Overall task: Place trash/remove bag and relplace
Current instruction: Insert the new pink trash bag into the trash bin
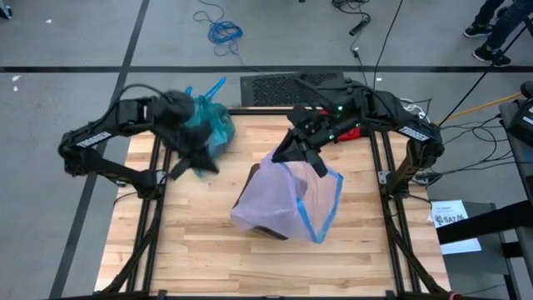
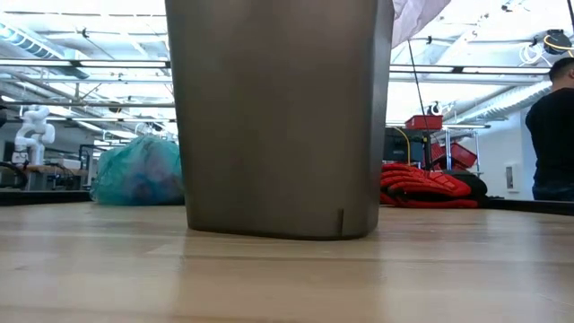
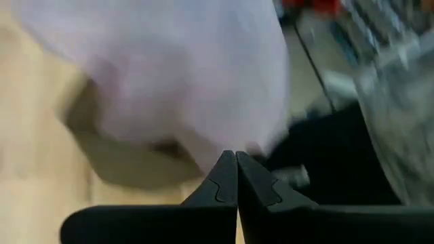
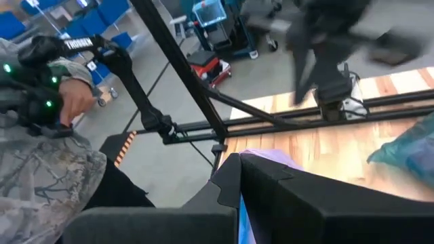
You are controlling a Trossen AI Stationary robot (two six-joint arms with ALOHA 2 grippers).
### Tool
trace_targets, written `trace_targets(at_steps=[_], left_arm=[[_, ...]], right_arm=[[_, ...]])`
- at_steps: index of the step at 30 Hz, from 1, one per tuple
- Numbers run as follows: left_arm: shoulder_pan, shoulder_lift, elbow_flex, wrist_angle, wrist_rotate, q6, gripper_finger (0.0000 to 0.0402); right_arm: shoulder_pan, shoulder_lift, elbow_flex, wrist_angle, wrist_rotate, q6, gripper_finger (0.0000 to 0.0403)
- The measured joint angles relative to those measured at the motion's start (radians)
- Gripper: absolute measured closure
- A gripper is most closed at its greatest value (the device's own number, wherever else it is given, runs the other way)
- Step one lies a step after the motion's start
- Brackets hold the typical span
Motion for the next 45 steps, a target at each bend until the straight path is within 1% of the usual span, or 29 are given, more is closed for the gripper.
trace_targets(at_steps=[3, 6, 9, 11, 16, 20, 24, 28, 32, 37, 41, 43, 45], left_arm=[[-0.064, -0.005, 0.000, -0.092, 0.019, 0.089, 0.0402], [-0.107, -0.015, -0.001, -0.065, 0.018, 0.100, 0.0402], [-0.130, -0.014, -0.027, 0.025, 0.009, 0.097, 0.0402], [-0.139, -0.005, -0.057, 0.094, -0.014, 0.097, 0.0402], [-0.139, -0.001, -0.182, 0.287, -0.021, 0.091, 0.0402], [-0.139, -0.005, -0.292, 0.387, -0.010, 0.058, 0.0402], [-0.139, -0.005, -0.404, 0.572, 0.017, -0.002, 0.0402], [-0.137, -0.005, -0.480, 0.730, 0.027, -0.058, 0.0402], [-0.119, -0.006, -0.539, 0.825, 0.024, -0.080, 0.0402], [-0.055, -0.005, -0.603, 0.942, 0.016, -0.118, 0.0402], [-0.003, 0.011, -0.622, 0.969, 0.016, -0.138, 0.0402], [0.023, 0.025, -0.624, 0.970, 0.036, -0.139, 0.0402], [0.050, 0.028, -0.622, 0.985, 0.084, -0.163, 0.0402]], right_arm=[[-0.009, -0.005, 0.000, 0.002, 0.000, 0.012, 0.0403], [-0.019, -0.005, 0.000, 0.007, 0.018, 0.022, 0.0403], [-0.023, -0.005, 0.000, 0.047, 0.030, 0.021, 0.0403], [-0.027, -0.005, 0.000, 0.075, 0.030, 0.022, 0.0403], [-0.033, -0.005, 0.000, 0.125, 0.029, 0.015, 0.0403], [-0.034, -0.005, 0.000, 0.134, 0.030, 0.011, 0.0403], [-0.034, -0.005, 0.000, 0.134, 0.032, 0.011, 0.0403], [-0.034, -0.005, 0.000, 0.134, 0.053, 0.010, 0.0403], [-0.034, -0.005, 0.000, 0.136, 0.054, 0.010, 0.0403], [-0.034, -0.005, 0.000, 0.139, 0.054, 0.010, 0.0403], [-0.033, -0.005, 0.000, 0.156, 0.055, 0.010, 0.0403], [-0.033, -0.005, 0.000, 0.158, 0.055, 0.010, 0.0403], [-0.033, -0.005, 0.000, 0.158, 0.055, 0.010, 0.0403]])
